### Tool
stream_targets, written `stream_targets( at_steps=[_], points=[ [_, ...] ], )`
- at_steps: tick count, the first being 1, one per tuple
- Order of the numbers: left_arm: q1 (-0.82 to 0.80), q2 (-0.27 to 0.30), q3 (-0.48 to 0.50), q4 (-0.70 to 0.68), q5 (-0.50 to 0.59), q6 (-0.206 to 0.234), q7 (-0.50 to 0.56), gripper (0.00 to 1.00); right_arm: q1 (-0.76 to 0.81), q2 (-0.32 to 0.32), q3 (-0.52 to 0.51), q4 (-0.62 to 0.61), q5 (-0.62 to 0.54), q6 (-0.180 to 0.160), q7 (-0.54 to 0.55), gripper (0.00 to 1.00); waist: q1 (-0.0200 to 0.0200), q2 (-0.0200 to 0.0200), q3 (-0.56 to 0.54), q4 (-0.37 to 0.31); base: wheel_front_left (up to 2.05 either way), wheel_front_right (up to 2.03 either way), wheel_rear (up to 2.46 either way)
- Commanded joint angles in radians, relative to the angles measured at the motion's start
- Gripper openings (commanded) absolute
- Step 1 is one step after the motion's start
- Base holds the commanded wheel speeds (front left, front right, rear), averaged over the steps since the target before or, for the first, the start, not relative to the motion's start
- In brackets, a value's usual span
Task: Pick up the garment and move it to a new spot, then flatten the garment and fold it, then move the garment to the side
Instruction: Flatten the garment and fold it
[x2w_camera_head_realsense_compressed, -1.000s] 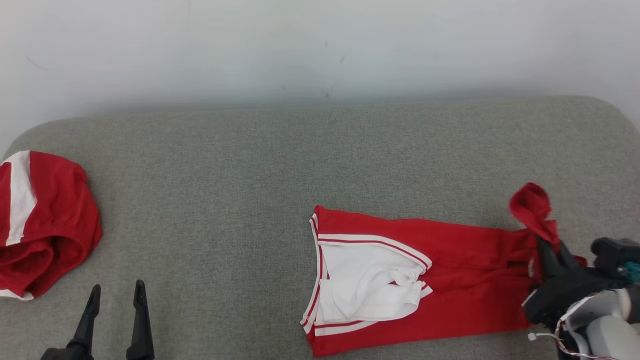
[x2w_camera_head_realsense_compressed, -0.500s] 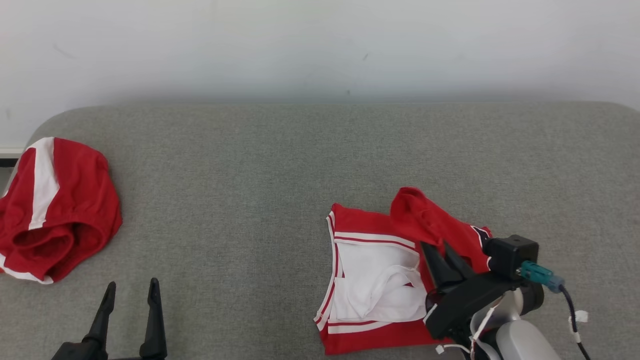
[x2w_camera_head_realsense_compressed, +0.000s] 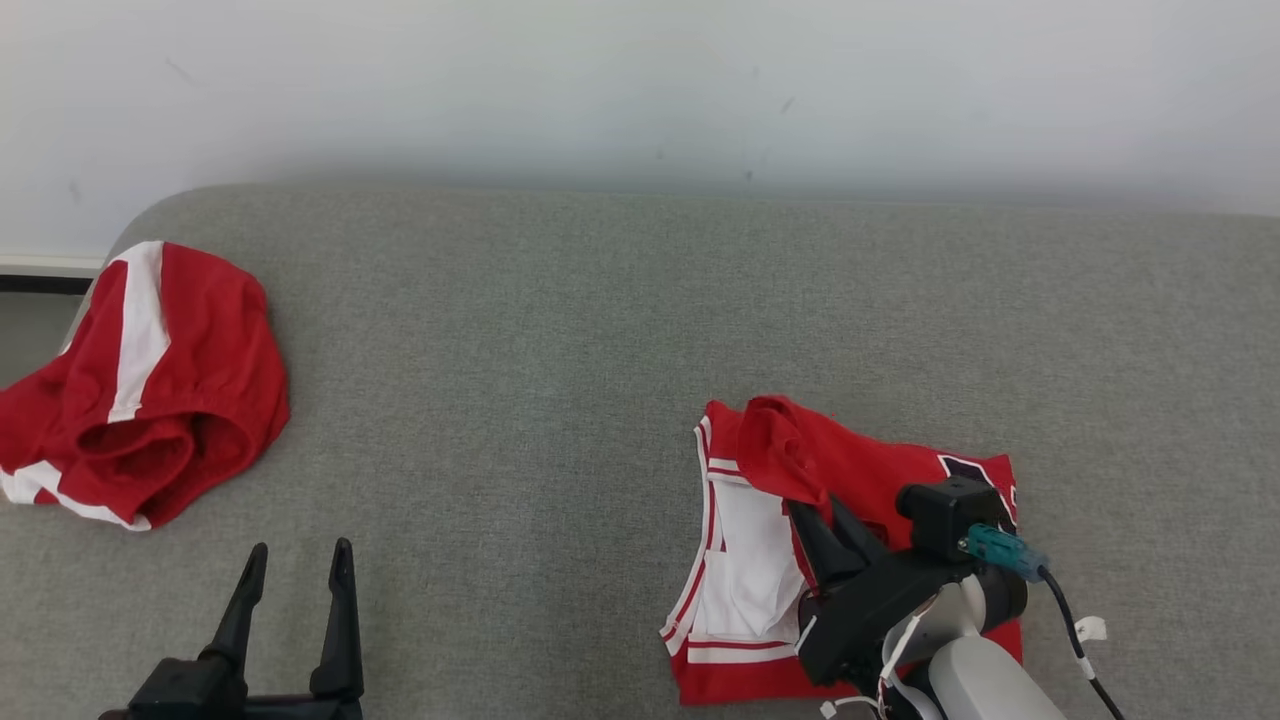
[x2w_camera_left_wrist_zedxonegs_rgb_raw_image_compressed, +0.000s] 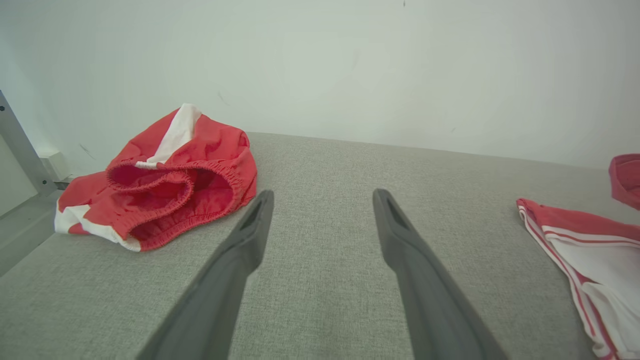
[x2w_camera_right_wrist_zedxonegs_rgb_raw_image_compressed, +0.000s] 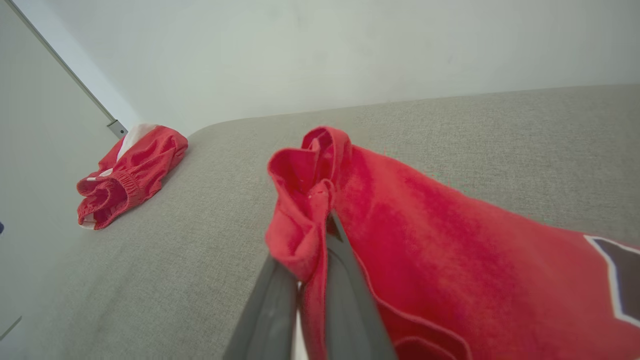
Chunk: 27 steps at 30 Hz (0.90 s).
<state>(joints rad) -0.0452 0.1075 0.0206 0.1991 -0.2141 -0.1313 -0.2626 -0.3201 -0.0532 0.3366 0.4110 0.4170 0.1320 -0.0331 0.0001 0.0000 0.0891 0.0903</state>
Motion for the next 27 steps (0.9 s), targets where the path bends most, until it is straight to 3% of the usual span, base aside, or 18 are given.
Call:
stream_targets(
  at_steps=[1, 6, 7, 8, 9, 19, 27],
  points=[
    [-0.013, 0.002, -0.002, 0.003, -0.004, 0.001, -0.003, 1.00, -0.013, 0.003, 0.009, 0.011, 0.010, -0.002, -0.015, 0.00, -0.0001, 0.0000, 0.005, 0.006, 0.00, 0.00, 0.00],
    [-0.025, 0.006, -0.010, 0.016, -0.010, 0.001, -0.003, 1.00, -0.037, 0.002, 0.066, 0.068, 0.062, -0.002, -0.051, 0.00, -0.0001, 0.0000, 0.008, 0.011, 0.00, 0.00, 0.00],
    [-0.026, 0.007, -0.011, 0.018, -0.012, 0.001, -0.003, 1.00, -0.044, 0.003, 0.072, 0.082, 0.063, -0.002, -0.058, 0.25, -0.0001, 0.0000, 0.008, 0.011, 0.00, 0.00, 0.00],
    [-0.027, 0.007, -0.012, 0.021, -0.013, 0.001, -0.003, 1.00, -0.051, 0.003, 0.081, 0.093, 0.061, -0.002, -0.068, 0.88, -0.0001, 0.0000, 0.007, 0.011, 0.00, 0.00, 0.00],
    [-0.029, 0.008, -0.012, 0.023, -0.014, 0.001, -0.003, 1.00, -0.056, 0.003, 0.087, 0.105, 0.066, -0.002, -0.075, 1.00, -0.0001, 0.0000, 0.005, 0.010, 0.00, 0.00, 0.00],
    [-0.003, 0.012, 0.006, 0.027, -0.016, 0.001, -0.003, 1.00, -0.075, -0.010, 0.019, 0.097, -0.021, -0.002, -0.162, 1.00, -0.0001, 0.0000, -0.020, -0.025, 0.00, 0.00, 0.00],
    [0.013, 0.023, 0.020, 0.015, -0.019, 0.001, -0.003, 1.00, 0.012, -0.064, -0.129, -0.037, -0.063, -0.002, -0.179, 1.00, -0.0001, 0.0000, -0.032, -0.066, 0.00, 0.00, 0.00]
  ],
)
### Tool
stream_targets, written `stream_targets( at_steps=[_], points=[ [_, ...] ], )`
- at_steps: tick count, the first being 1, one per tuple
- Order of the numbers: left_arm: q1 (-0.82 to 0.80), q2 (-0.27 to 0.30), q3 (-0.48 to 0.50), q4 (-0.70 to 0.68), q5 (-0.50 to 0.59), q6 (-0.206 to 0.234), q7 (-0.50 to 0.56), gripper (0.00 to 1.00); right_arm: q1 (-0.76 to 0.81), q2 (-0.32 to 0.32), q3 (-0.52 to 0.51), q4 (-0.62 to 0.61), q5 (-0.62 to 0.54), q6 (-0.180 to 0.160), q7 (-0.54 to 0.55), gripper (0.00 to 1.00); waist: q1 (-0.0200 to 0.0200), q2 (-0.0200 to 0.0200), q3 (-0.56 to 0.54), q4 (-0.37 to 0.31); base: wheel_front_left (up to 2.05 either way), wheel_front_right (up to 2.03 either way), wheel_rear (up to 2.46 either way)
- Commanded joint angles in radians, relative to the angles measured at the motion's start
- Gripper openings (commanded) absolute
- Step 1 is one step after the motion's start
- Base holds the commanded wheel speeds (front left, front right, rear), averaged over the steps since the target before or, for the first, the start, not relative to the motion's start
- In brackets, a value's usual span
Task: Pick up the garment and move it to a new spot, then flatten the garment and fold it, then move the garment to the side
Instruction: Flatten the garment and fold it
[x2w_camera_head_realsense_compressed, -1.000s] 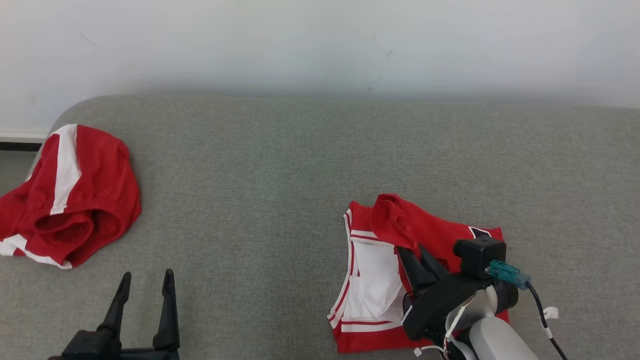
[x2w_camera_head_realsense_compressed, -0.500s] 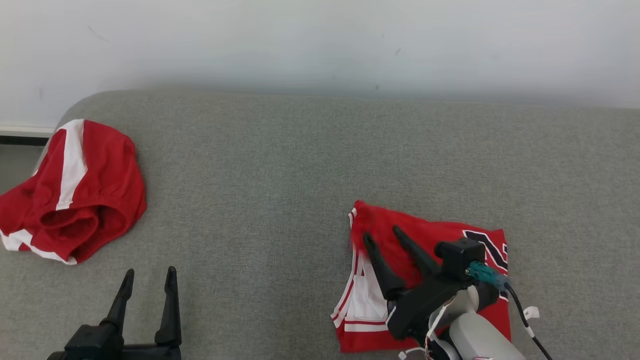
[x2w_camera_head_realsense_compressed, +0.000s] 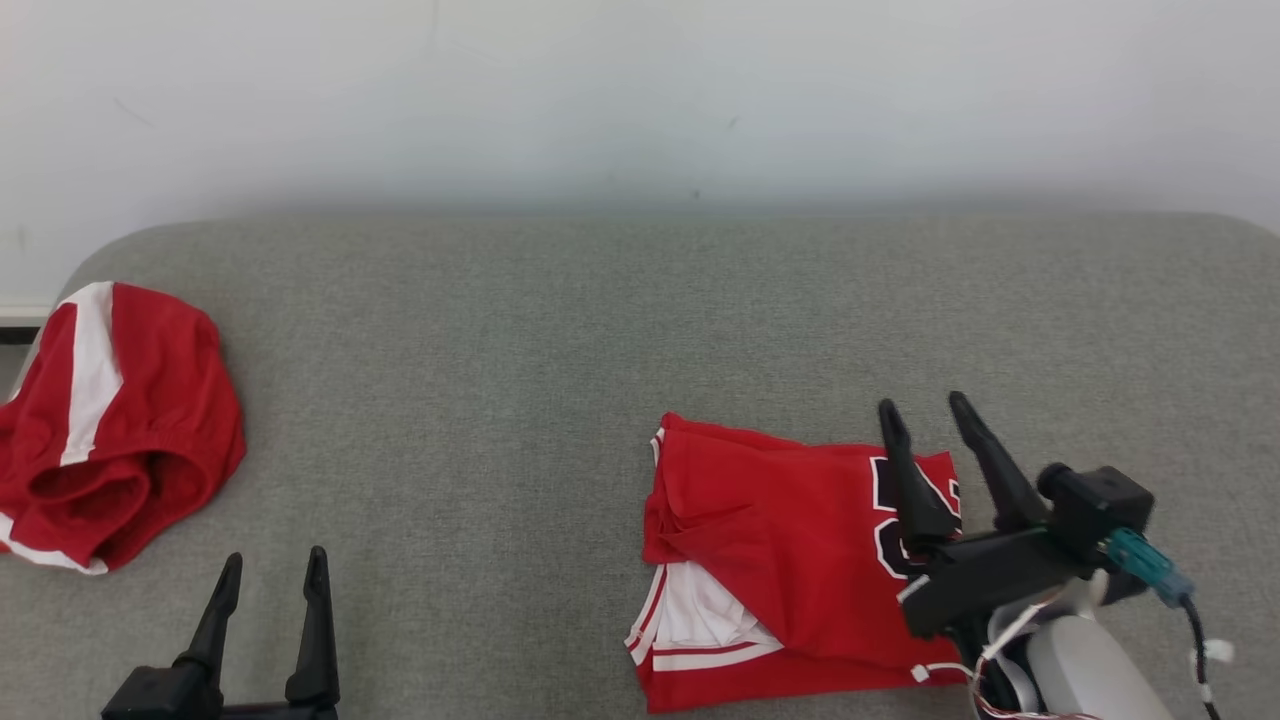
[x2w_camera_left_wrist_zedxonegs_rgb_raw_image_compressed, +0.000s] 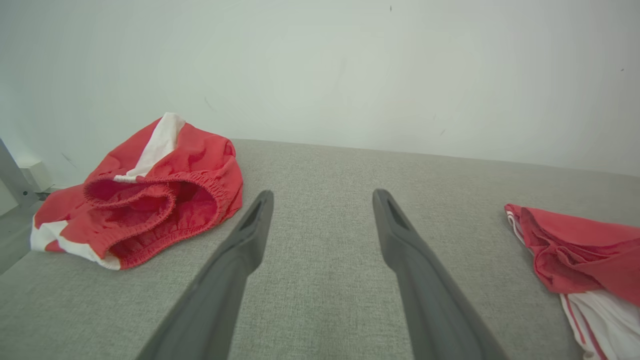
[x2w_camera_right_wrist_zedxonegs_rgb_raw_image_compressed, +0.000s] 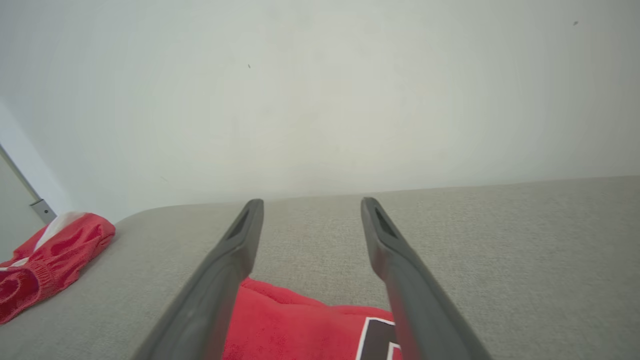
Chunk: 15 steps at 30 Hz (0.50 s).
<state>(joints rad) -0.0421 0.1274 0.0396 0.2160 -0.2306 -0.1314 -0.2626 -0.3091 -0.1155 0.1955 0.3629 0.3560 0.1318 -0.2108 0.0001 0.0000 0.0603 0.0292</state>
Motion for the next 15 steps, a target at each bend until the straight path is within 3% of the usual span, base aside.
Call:
stream_targets(
  at_steps=[1, 14, 15],
  points=[
    [0.011, 0.005, 0.002, -0.004, -0.003, 0.002, -0.003, 1.00, 0.015, -0.006, -0.006, -0.008, -0.007, -0.002, 0.000, 1.00, -0.0001, 0.0000, -0.004, -0.010, 0.00, 0.00, 0.00],
    [0.036, -0.003, 0.018, -0.042, 0.016, 0.002, -0.003, 1.00, 0.169, -0.017, -0.130, -0.130, -0.038, -0.002, 0.028, 1.00, -0.0001, 0.0000, -0.013, -0.024, 0.00, 0.00, 0.00],
    [0.037, -0.003, 0.020, -0.044, 0.019, 0.002, -0.003, 1.00, 0.172, -0.017, -0.133, -0.126, -0.042, -0.002, 0.030, 0.62, -0.0001, 0.0000, -0.013, -0.022, 0.00, 0.00, 0.00]
  ],
)
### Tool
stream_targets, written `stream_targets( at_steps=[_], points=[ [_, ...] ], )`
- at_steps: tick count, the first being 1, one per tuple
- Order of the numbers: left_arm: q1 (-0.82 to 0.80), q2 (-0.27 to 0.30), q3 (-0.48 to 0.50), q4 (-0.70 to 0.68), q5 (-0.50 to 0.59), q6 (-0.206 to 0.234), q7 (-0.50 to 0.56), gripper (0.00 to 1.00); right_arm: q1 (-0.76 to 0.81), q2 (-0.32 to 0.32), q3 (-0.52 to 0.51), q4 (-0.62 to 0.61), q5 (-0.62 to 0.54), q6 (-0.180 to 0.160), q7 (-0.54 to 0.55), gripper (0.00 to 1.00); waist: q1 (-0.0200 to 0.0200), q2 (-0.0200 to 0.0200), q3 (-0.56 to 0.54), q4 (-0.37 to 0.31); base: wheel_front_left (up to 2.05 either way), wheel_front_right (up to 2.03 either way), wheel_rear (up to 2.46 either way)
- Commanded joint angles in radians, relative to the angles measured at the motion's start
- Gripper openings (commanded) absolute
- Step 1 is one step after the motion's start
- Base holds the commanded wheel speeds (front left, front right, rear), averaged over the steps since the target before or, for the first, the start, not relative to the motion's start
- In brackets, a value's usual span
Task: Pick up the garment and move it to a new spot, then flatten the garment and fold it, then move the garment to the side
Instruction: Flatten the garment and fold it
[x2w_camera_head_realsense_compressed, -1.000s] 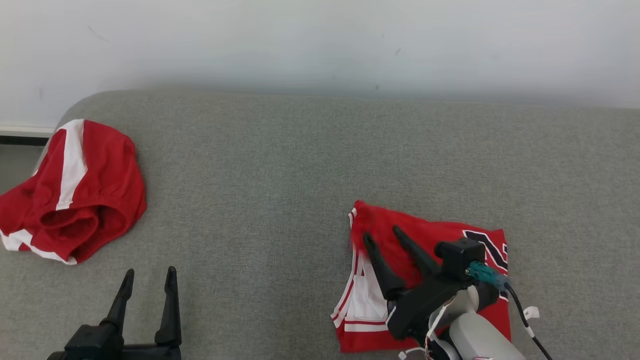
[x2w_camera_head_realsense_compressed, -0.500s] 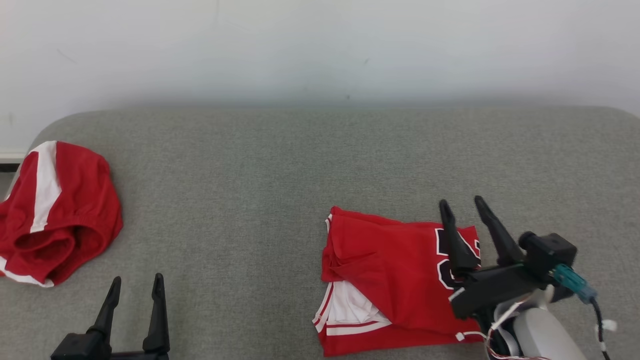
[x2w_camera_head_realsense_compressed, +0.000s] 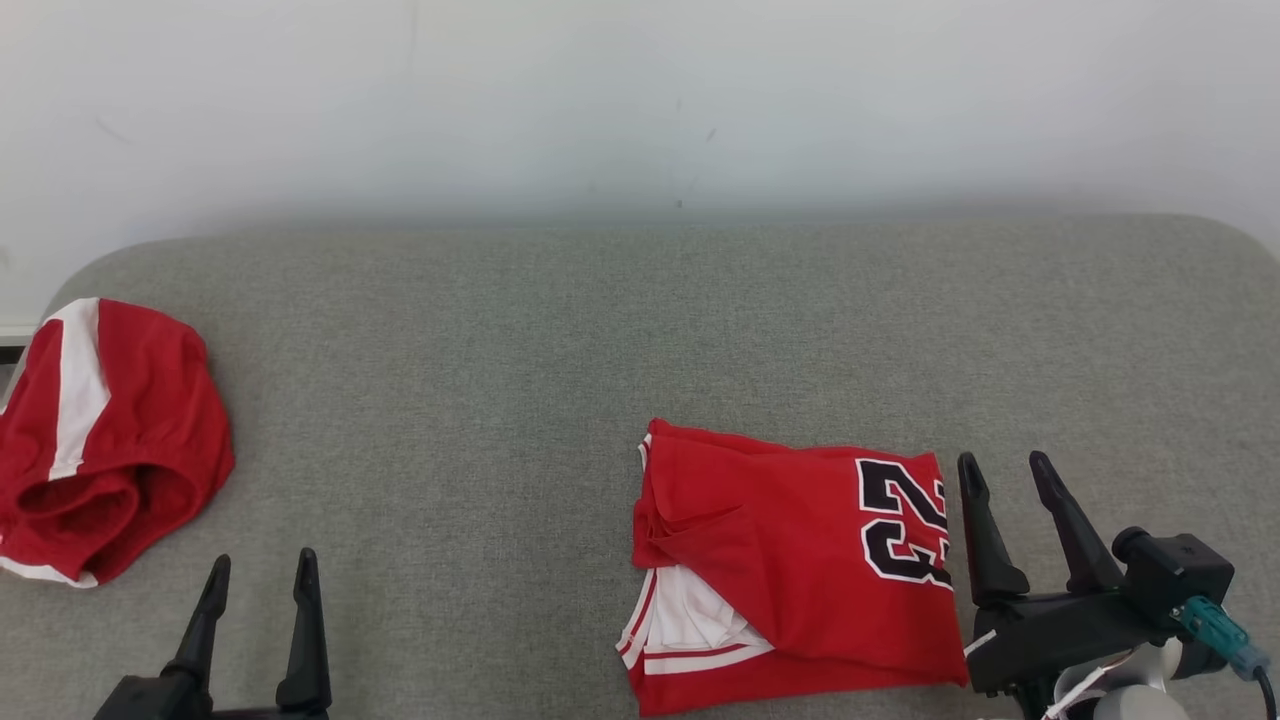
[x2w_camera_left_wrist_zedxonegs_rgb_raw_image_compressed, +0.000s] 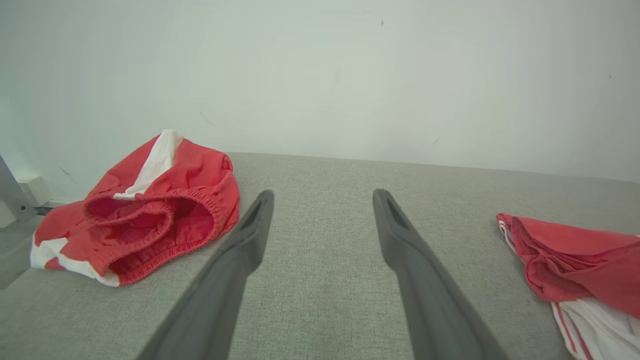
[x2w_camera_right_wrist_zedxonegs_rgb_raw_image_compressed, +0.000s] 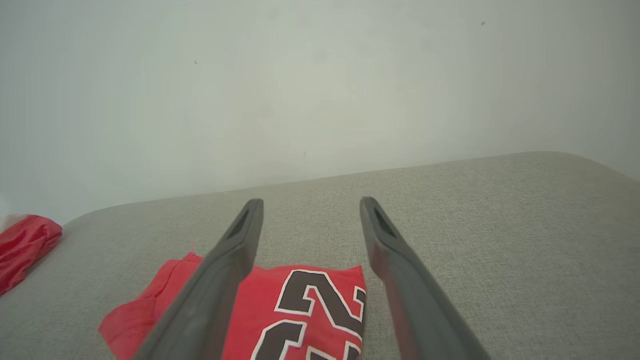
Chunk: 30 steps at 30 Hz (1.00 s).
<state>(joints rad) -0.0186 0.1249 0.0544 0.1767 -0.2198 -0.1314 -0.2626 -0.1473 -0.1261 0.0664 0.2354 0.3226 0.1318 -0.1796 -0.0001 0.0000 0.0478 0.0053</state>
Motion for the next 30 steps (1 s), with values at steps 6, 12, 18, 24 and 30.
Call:
stream_targets(
  at_steps=[6, 12, 18, 24, 30],
  points=[
    [0.007, -0.001, 0.018, -0.013, 0.024, 0.002, -0.003, 1.00, 0.000, -0.018, 0.011, 0.047, -0.020, -0.002, 0.000, 0.00, 0.0001, 0.0000, 0.002, 0.027, 0.00, 0.00, 0.00],
    [0.000, -0.004, 0.025, -0.013, 0.028, 0.002, -0.003, 1.00, -0.051, -0.036, 0.066, 0.161, -0.014, -0.002, -0.010, 0.00, 0.0001, 0.0000, 0.011, 0.062, 0.00, 0.00, 0.00],
    [-0.010, -0.002, 0.025, -0.005, 0.021, 0.002, -0.003, 1.00, -0.118, -0.040, 0.137, 0.322, -0.004, -0.002, -0.032, 0.00, 0.0001, 0.0000, 0.021, 0.091, 0.00, 0.00, 0.00],
    [-0.021, -0.006, 0.021, -0.002, 0.015, 0.002, -0.003, 1.00, -0.171, -0.018, 0.194, 0.467, 0.016, -0.002, -0.064, 0.00, 0.0001, 0.0000, 0.031, 0.114, 0.00, 0.00, 0.00],
    [-0.029, -0.001, 0.021, 0.001, 0.009, 0.002, -0.003, 1.00, -0.208, 0.019, 0.258, 0.547, 0.023, -0.002, -0.083, 0.00, 0.0001, 0.0000, 0.043, 0.127, 0.00, 0.00, 0.00]
  ],
)
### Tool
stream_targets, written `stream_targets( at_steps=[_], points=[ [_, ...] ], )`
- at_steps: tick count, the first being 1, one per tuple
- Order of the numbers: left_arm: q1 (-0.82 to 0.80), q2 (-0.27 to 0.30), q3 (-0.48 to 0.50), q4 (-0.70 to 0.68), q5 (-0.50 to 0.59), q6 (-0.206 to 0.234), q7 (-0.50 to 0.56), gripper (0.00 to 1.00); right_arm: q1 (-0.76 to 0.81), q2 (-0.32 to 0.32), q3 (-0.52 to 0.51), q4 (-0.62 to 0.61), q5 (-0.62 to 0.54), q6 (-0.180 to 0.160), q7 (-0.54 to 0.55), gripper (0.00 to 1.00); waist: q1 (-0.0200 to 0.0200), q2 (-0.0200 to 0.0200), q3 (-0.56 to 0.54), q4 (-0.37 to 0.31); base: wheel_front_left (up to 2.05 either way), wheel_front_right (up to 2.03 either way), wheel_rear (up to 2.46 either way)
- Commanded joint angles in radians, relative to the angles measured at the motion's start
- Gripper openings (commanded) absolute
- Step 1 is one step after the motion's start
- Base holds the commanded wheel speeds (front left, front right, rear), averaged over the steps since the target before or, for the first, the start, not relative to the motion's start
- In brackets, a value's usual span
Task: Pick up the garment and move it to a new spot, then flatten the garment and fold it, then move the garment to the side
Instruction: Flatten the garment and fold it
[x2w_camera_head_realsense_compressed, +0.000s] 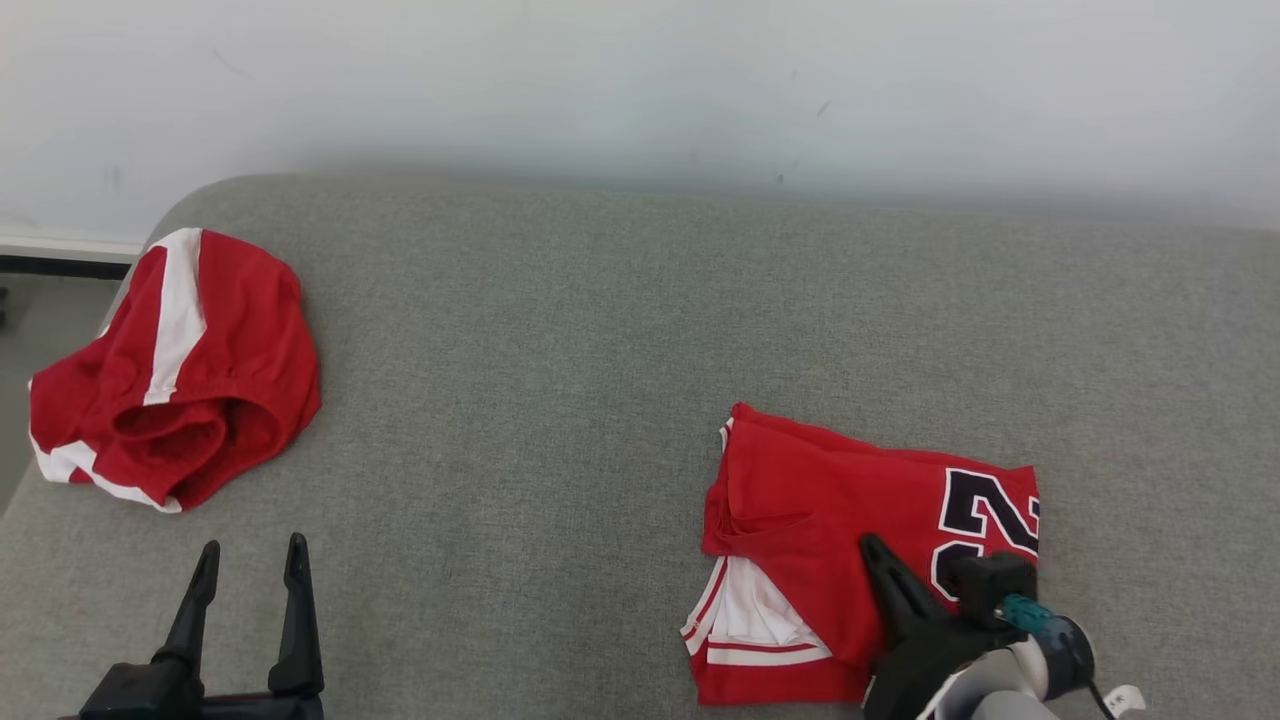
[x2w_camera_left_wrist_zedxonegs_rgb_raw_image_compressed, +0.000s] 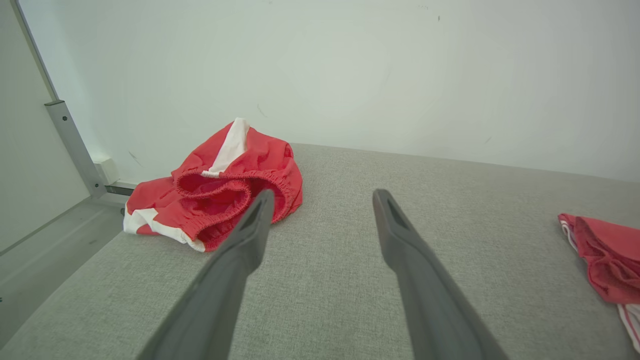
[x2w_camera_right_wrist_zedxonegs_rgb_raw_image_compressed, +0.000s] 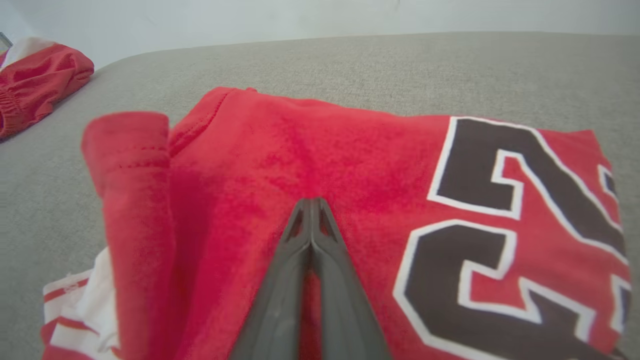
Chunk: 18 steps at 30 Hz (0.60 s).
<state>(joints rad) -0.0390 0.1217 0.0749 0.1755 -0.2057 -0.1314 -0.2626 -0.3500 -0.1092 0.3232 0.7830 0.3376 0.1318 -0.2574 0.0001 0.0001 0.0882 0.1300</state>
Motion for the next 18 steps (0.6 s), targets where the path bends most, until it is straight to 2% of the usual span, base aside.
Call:
stream_targets(
  at_steps=[1, 14, 18],
  points=[
    [-0.010, 0.003, 0.000, 0.003, -0.007, 0.002, -0.003, 1.00, -0.011, 0.010, 0.013, 0.006, 0.008, -0.002, -0.006, 0.00, -0.0001, -0.0001, 0.004, 0.004, 0.00, 0.00, 0.00],
    [-0.018, -0.011, 0.001, 0.003, -0.004, 0.002, -0.003, 1.00, 0.013, 0.057, 0.204, -0.076, 0.033, -0.002, -0.009, 0.00, -0.0001, -0.0001, 0.016, 0.028, 0.00, 0.00, 0.00],
    [-0.012, -0.013, 0.007, 0.006, -0.008, 0.002, -0.003, 1.00, 0.020, 0.058, 0.205, -0.134, 0.058, -0.002, -0.009, 0.00, -0.0001, -0.0001, 0.009, 0.013, 0.00, 0.00, 0.00]
  ],
)
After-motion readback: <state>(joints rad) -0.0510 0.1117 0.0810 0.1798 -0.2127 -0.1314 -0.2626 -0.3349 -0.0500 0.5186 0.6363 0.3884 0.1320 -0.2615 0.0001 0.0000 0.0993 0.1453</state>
